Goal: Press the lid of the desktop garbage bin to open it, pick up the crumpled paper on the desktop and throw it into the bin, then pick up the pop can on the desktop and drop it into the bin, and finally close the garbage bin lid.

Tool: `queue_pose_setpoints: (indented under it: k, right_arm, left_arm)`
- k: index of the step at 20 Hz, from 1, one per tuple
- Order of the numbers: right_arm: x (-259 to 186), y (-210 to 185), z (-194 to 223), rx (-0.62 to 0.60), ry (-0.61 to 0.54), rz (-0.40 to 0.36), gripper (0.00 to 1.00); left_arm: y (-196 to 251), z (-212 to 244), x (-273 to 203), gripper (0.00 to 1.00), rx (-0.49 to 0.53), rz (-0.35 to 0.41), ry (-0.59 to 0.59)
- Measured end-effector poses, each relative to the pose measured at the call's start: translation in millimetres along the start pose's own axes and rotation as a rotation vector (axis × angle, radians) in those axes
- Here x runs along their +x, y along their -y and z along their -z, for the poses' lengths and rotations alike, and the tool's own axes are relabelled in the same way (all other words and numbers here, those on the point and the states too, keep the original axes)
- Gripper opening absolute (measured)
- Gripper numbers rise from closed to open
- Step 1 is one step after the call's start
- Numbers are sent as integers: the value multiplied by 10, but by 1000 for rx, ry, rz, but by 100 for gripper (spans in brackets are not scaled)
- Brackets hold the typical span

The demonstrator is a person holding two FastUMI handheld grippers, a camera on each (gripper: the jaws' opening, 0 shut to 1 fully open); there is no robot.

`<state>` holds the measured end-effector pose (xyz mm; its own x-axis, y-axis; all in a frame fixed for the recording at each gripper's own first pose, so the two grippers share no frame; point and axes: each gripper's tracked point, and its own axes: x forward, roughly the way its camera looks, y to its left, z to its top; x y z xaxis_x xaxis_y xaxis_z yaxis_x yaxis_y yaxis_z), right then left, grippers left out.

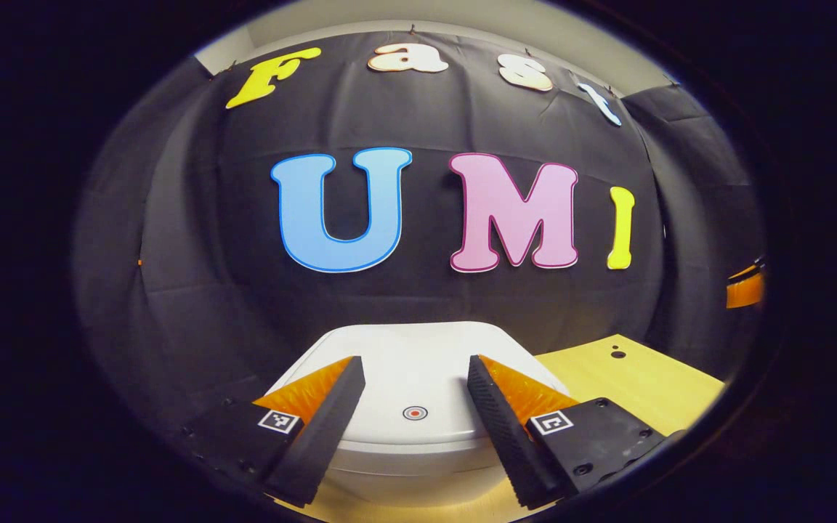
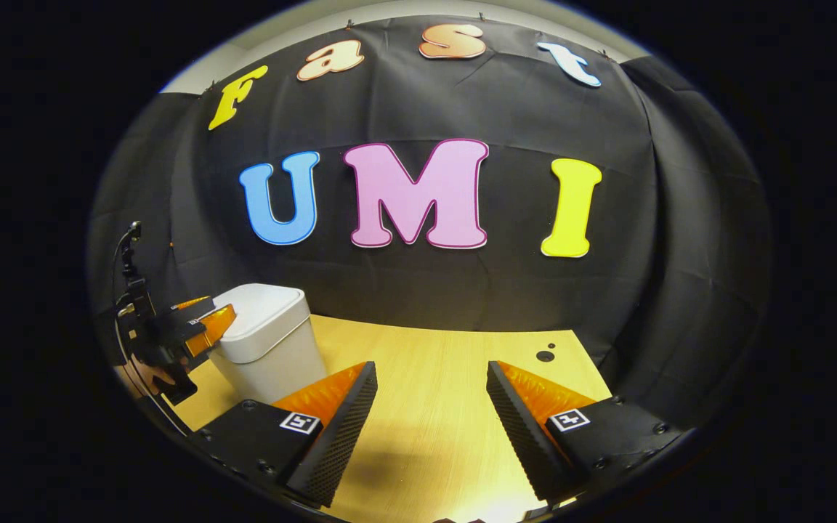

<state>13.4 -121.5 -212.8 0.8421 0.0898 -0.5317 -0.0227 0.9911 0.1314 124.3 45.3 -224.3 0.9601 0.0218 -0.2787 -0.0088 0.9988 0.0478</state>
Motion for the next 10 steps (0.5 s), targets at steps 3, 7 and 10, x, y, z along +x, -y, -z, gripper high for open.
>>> queue_pose_setpoints:
  k: [3, 7, 10]
  right_arm:
    - [-29, -41, -32, 1, 14, 0, 98]
    - [-111, -99, -190, 14, 54, 15, 98]
    - [-256, -128, -349, 12, 100, 40, 98]
  left_arm:
    - [-1, -19, -4, 99, 38, -13, -59]
    - [53, -258, -146, 95, 39, -24, -30]
    - [205, -524, -344, 95, 36, 1, 6]
